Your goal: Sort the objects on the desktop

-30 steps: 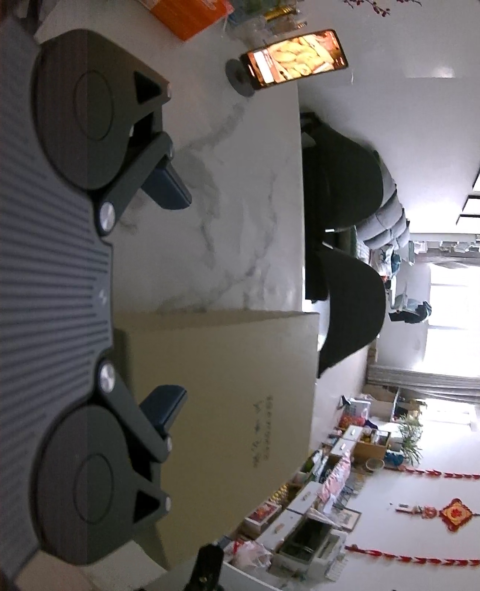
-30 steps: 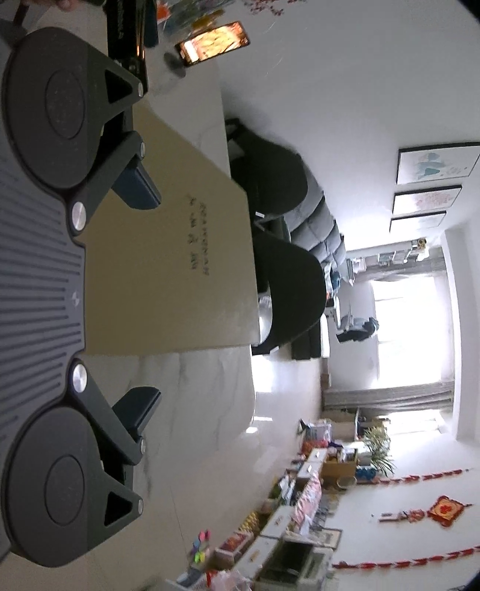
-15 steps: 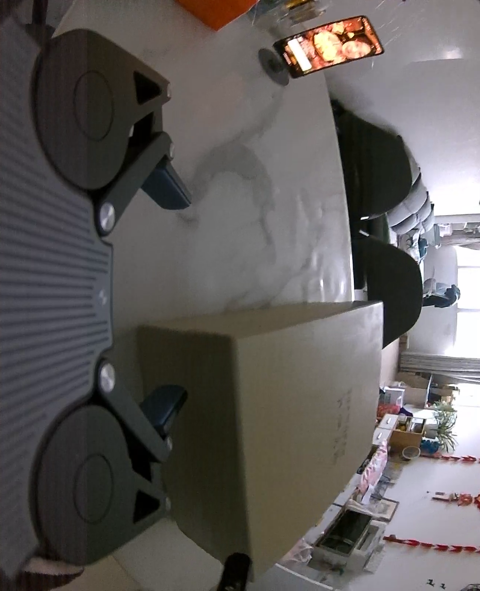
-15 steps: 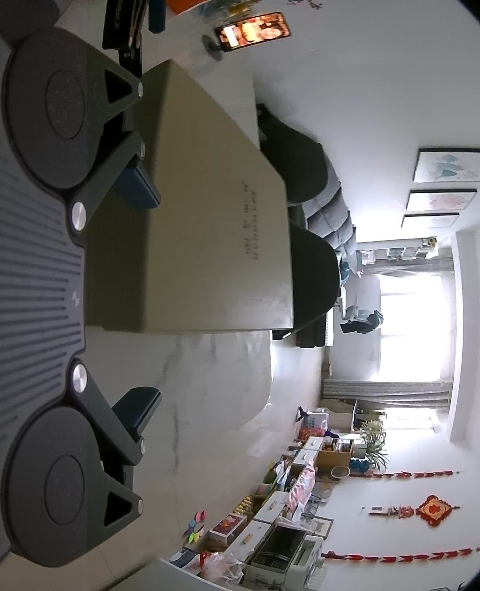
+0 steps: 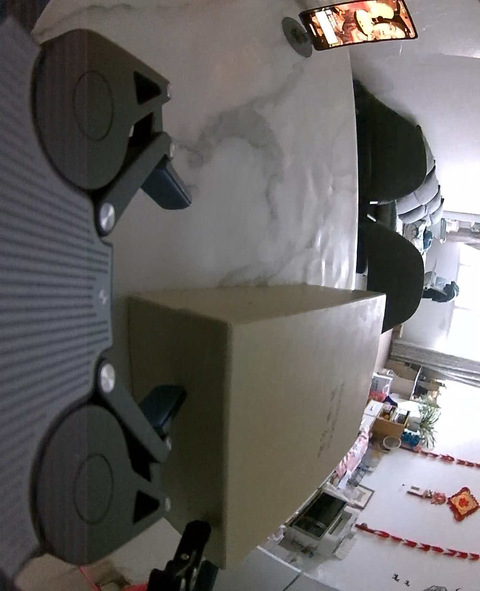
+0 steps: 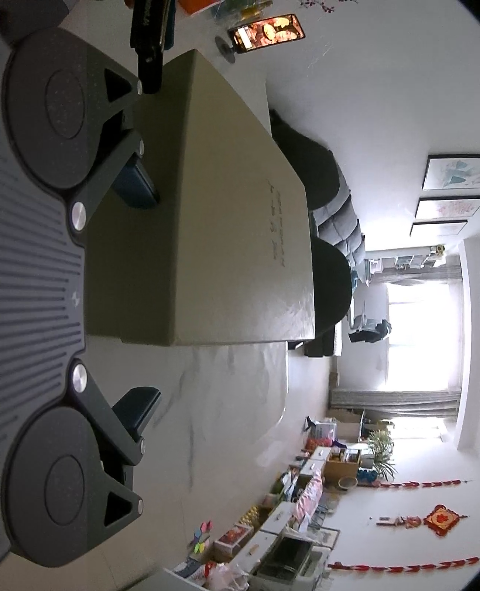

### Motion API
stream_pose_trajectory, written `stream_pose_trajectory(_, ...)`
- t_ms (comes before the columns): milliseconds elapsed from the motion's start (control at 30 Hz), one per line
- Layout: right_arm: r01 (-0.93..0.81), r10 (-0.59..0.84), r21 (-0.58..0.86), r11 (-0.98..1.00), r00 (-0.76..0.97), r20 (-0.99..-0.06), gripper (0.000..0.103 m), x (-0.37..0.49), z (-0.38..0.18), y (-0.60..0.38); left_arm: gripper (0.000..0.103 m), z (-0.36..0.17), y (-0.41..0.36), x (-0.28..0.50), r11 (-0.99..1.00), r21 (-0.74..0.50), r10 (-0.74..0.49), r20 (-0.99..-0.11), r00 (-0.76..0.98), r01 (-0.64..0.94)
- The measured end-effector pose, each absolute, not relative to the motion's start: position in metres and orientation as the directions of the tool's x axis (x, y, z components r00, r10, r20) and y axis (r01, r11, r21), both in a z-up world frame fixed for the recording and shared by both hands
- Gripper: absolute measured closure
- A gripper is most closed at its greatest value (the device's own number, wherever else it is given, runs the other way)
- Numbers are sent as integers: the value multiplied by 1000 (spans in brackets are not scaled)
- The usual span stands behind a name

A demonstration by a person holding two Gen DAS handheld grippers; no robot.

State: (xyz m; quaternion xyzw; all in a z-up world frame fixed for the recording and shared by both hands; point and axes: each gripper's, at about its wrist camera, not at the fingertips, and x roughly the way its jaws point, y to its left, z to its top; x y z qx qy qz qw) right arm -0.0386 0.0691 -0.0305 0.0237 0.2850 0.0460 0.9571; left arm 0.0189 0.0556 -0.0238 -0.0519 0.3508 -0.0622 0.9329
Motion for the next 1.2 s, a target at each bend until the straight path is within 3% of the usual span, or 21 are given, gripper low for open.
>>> stream_pose_trajectory(900, -227, 200, 18, 974, 816, -543, 1, 39, -19, 73, 0, -22, 29, 73, 982, -149, -186, -642, 743, 117)
stream_pose_trajectory(1200, -197, 170, 9, 980, 821, -545, 1, 59, -19, 60, 0, -21, 22, 86, 983, -145, -180, -641, 746, 113)
